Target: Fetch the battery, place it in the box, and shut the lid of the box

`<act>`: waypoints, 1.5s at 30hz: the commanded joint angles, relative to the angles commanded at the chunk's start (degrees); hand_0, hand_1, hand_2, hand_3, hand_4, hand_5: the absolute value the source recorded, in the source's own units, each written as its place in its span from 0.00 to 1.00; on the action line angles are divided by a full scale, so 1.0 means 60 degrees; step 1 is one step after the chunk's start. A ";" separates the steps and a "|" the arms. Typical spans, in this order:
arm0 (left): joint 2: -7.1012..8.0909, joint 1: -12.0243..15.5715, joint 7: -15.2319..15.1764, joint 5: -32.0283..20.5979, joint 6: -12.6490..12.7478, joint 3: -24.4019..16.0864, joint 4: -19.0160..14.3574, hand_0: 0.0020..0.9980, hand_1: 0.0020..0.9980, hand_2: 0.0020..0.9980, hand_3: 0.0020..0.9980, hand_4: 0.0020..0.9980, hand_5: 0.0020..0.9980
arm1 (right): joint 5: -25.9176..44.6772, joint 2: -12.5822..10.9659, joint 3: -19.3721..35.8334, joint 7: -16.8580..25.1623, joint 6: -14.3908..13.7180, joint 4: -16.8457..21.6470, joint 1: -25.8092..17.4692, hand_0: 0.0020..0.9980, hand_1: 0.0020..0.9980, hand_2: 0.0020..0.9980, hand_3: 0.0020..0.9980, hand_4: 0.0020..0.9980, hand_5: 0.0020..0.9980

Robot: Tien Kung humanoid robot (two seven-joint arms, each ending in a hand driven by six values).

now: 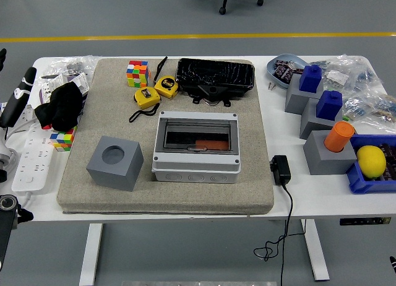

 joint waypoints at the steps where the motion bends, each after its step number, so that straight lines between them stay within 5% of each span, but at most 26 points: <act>1: -0.0002 -0.0001 0.0003 0.0124 0.0003 -0.0003 0.0000 1.00 1.00 1.00 0.98 1.00 1.00 | 0.0013 0.0000 -0.0012 0.0008 -0.0017 0.0000 0.0001 1.00 1.00 1.00 1.00 1.00 1.00; 3: -0.0023 -0.0005 0.0011 0.0683 0.0003 -0.0039 0.0001 1.00 1.00 1.00 0.98 1.00 1.00 | 0.0154 -0.0010 -0.0168 0.0076 -0.0140 0.0000 0.0012 1.00 1.00 1.00 1.00 1.00 1.00; 4: -0.0033 0.0003 0.0012 0.0869 -0.0002 -0.0082 0.0002 1.00 1.00 1.00 0.98 1.00 1.00 | 0.0220 -0.0020 -0.0273 0.0101 -0.0244 0.0014 0.0025 1.00 0.85 0.73 0.69 1.00 1.00; 9: -0.0042 -0.0014 -0.0009 0.1757 0.0009 -0.0302 0.0033 1.00 1.00 1.00 0.98 1.00 1.00 | 0.0384 -0.0073 -0.0736 -0.0068 -0.0888 0.0208 0.0050 1.00 0.85 0.73 0.69 1.00 1.00; 10: -0.0040 -0.0023 -0.0009 0.1748 0.0010 -0.0300 0.0027 1.00 1.00 1.00 0.97 1.00 1.00 | 0.0375 -0.0065 -0.0731 -0.0134 -0.0965 0.0227 0.0040 0.54 0.33 0.29 0.21 1.00 1.00; 15: -0.0093 -0.0022 -0.0027 0.1704 -0.0002 -0.0196 0.0036 1.00 1.00 1.00 0.97 1.00 1.00 | -0.0548 -0.0001 -0.0020 -0.0935 -0.0900 0.0248 -0.0025 0.54 0.33 0.29 0.21 1.00 1.00; 16: -0.0108 -0.0004 -0.0038 0.1679 -0.0006 -0.0174 0.0044 1.00 1.00 1.00 0.96 1.00 1.00 | -0.0769 0.0000 0.0018 -0.1142 -0.0751 0.0230 -0.0036 0.26 0.18 0.21 0.21 0.36 0.41; 21: -0.0138 0.0060 -0.0032 0.1641 -0.0009 -0.0068 0.0044 1.00 1.00 1.00 0.96 1.00 1.00 | -0.1044 0.0008 0.0320 -0.1660 -0.0155 0.0245 -0.0112 0.26 0.18 0.21 0.21 0.36 0.41; 22: -0.0134 0.0052 -0.0035 0.1640 -0.0014 -0.0010 0.0047 1.00 1.00 1.00 0.95 1.00 1.00 | -0.1105 0.0011 0.0358 -0.1834 0.0122 0.0240 -0.0118 0.26 0.17 0.32 0.29 0.04 0.00; 24: -0.0144 0.0020 -0.0037 0.1623 -0.0022 0.0038 0.0052 1.00 1.00 1.00 0.95 1.00 1.00 | -0.1166 0.0025 0.0404 -0.1809 0.0386 0.0272 -0.0120 0.26 0.17 0.32 0.29 0.04 0.00; 28: -0.0167 0.0001 -0.0032 0.1604 -0.0024 0.0056 0.0037 1.00 1.00 1.00 0.95 1.00 1.00 | -0.1799 0.0076 0.0749 -0.1580 0.0103 0.0404 -0.0149 0.26 0.17 0.32 0.29 0.04 0.00; 29: -0.0167 0.0003 -0.0030 0.1601 -0.0028 0.0050 0.0039 1.00 1.00 1.00 0.95 1.00 1.00 | -0.1821 0.0075 0.0696 -0.1612 0.0021 0.0419 -0.0146 0.19 0.18 0.39 0.35 0.57 0.06; 34: -0.0186 0.0017 -0.0030 0.1549 -0.0024 -0.0037 0.0029 1.00 1.00 1.00 0.95 1.00 1.00 | -0.0549 0.0030 0.0122 -0.1345 0.0025 0.0204 -0.0139 0.19 0.18 0.39 0.35 0.57 0.06; 35: -0.0188 0.0019 -0.0030 0.1547 -0.0024 -0.0041 0.0029 1.00 1.00 1.00 0.94 1.00 1.00 | -0.0210 0.0025 0.0033 -0.1276 0.0093 0.0153 -0.0140 0.06 0.14 0.29 0.37 1.00 0.74; 40: -0.0202 0.0013 -0.0027 0.1529 -0.0027 -0.0016 0.0040 1.00 1.00 1.00 0.94 1.00 1.00 | 0.1249 0.0014 -0.0099 -0.1480 0.0731 0.0001 -0.0114 0.06 0.14 0.29 0.37 1.00 0.74; 41: -0.0205 0.0006 -0.0027 0.1531 -0.0026 -0.0014 0.0038 1.00 1.00 1.00 0.94 1.00 1.00 | 0.1306 0.0010 0.0004 -0.1628 0.0923 0.0000 -0.0104 0.61 0.26 0.40 0.34 1.00 1.00; 45: -0.0215 -0.0019 -0.0030 0.1519 -0.0018 -0.0011 0.0033 1.00 1.00 1.00 0.94 1.00 1.00 | 0.1175 0.0030 0.0463 -0.1906 0.1425 0.0000 -0.0082 0.61 0.26 0.40 0.34 1.00 1.00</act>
